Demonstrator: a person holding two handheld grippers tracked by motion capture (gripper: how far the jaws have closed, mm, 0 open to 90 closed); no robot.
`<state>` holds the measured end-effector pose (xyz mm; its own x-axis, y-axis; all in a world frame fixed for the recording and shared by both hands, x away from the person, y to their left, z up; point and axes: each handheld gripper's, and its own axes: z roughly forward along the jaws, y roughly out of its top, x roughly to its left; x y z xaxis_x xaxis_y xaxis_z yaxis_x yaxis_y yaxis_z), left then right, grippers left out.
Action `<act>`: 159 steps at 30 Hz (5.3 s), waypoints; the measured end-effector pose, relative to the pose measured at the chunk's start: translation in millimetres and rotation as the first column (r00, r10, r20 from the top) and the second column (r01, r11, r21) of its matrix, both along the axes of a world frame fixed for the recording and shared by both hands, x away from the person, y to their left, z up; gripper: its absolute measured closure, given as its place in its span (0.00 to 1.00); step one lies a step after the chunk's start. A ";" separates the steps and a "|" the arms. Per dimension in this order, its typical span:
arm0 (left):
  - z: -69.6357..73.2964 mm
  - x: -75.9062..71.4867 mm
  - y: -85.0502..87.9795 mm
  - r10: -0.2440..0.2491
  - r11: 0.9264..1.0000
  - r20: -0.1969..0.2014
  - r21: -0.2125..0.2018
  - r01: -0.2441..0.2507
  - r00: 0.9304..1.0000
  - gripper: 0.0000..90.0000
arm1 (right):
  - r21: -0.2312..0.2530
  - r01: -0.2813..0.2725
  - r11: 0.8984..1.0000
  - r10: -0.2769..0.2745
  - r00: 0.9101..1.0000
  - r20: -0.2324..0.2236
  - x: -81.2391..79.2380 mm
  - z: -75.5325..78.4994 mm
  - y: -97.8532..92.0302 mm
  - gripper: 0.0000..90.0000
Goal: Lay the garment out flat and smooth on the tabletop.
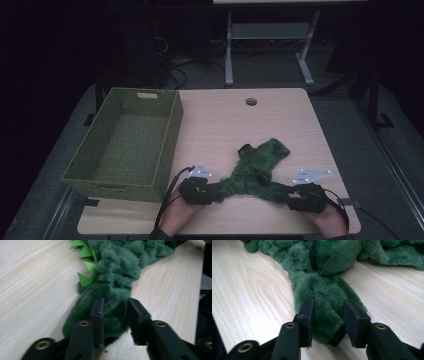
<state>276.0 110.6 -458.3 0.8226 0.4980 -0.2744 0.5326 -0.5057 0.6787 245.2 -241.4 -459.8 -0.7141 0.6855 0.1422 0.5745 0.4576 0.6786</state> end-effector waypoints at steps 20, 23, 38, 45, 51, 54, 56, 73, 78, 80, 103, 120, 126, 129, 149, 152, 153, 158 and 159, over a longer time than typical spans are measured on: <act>40.7 85.9 -36.4 -0.008 0.997 0.138 -0.079 0.019 0.990 0.47 | 0.064 0.025 0.998 -0.025 1.000 -0.001 29.8 11.7 22.5 0.49; 42.9 101.1 -46.1 -0.018 0.995 0.135 -0.096 0.031 0.991 0.45 | 0.076 0.037 0.996 -0.037 0.999 -0.003 28.8 12.2 23.6 0.48; 36.5 129.3 -86.0 -0.129 0.985 0.086 -0.104 0.138 0.988 0.87 | 0.071 0.038 0.997 -0.041 0.999 0.036 29.7 13.2 19.3 0.82; 42.7 126.7 -76.8 -0.111 0.987 0.092 -0.108 0.121 0.989 0.97 | 0.068 0.045 0.997 -0.049 0.997 0.054 29.6 15.3 16.7 0.85; 49.0 124.8 -66.5 -0.095 0.987 0.115 -0.115 0.109 0.989 0.99 | 0.067 0.056 0.996 -0.060 0.996 0.062 29.1 16.5 15.4 0.87; 52.6 121.5 -57.4 -0.076 0.989 0.128 -0.119 0.091 0.989 0.99 | 0.067 0.066 0.996 -0.071 0.994 0.077 29.4 18.7 12.6 0.88; 55.1 119.2 -49.3 -0.063 0.989 0.130 -0.126 0.080 0.989 0.99 | 0.065 0.074 0.995 -0.080 0.992 0.093 31.4 22.8 9.0 0.88; 46.8 90.1 10.7 0.121 0.988 0.116 -0.107 -0.109 0.986 0.99 | -0.008 0.081 0.997 -0.078 0.983 0.167 85.8 35.7 29.7 0.89; 24.9 87.6 10.8 0.138 0.988 0.061 -0.073 -0.133 0.989 0.99 | -0.024 0.078 0.997 -0.075 0.992 0.099 102.6 16.6 35.4 0.89; 15.5 87.6 9.0 0.134 0.990 0.043 -0.052 -0.132 0.990 0.99 | -0.030 0.077 0.997 -0.074 0.994 0.075 107.1 10.0 35.4 0.89; 66.8 115.7 -6.7 0.140 0.989 0.138 -0.076 -0.130 0.981 0.64 | 0.070 0.081 0.994 -0.088 0.991 0.101 103.5 37.9 15.1 0.59; 26.5 165.5 -84.9 0.033 0.999 0.075 -0.001 -0.033 0.997 0.62 | 0.072 0.163 0.984 -0.167 0.985 0.054 159.2 40.9 23.9 0.61; 10.7 166.4 -89.2 0.035 0.998 0.041 0.055 -0.037 0.999 0.60 | 0.062 0.192 0.979 -0.195 0.980 0.032 175.0 29.3 39.5 0.61; 4.3 165.8 -89.1 0.036 0.996 0.035 0.084 -0.039 0.999 0.60 | 0.032 0.192 0.981 -0.193 0.981 0.017 178.2 20.1 49.1 0.60; 14.9 163.7 -67.1 0.068 0.994 0.096 0.079 -0.075 0.993 0.98 | -0.088 0.189 0.978 -0.188 0.982 0.015 176.4 -5.9 52.8 0.68; 19.3 162.8 -62.3 0.081 0.993 0.117 0.080 -0.090 0.990 0.98 | -0.089 0.190 0.978 -0.189 0.982 0.014 176.3 -5.7 52.5 0.70; 20.6 162.5 -60.2 0.085 0.992 0.124 0.079 -0.095 0.989 0.98 | -0.093 0.191 0.977 -0.190 0.982 0.017 176.3 -5.6 52.0 0.70; 22.7 162.1 -42.9 0.130 0.989 0.137 0.048 -0.138 0.982 0.98 | -0.083 0.205 0.975 -0.205 0.979 0.016 177.3 -4.3 48.0 0.68; 22.0 161.9 -41.2 0.138 0.988 0.134 0.045 -0.145 0.981 0.98 | -0.071 0.211 0.975 -0.211 0.977 0.012 178.0 -3.0 47.4 0.67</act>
<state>437.9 69.4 -436.3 0.7697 0.6231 -0.1393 0.5104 -0.4694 0.7206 423.2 -194.0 -462.8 -0.5528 0.8290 0.0849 0.6604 0.3737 0.6514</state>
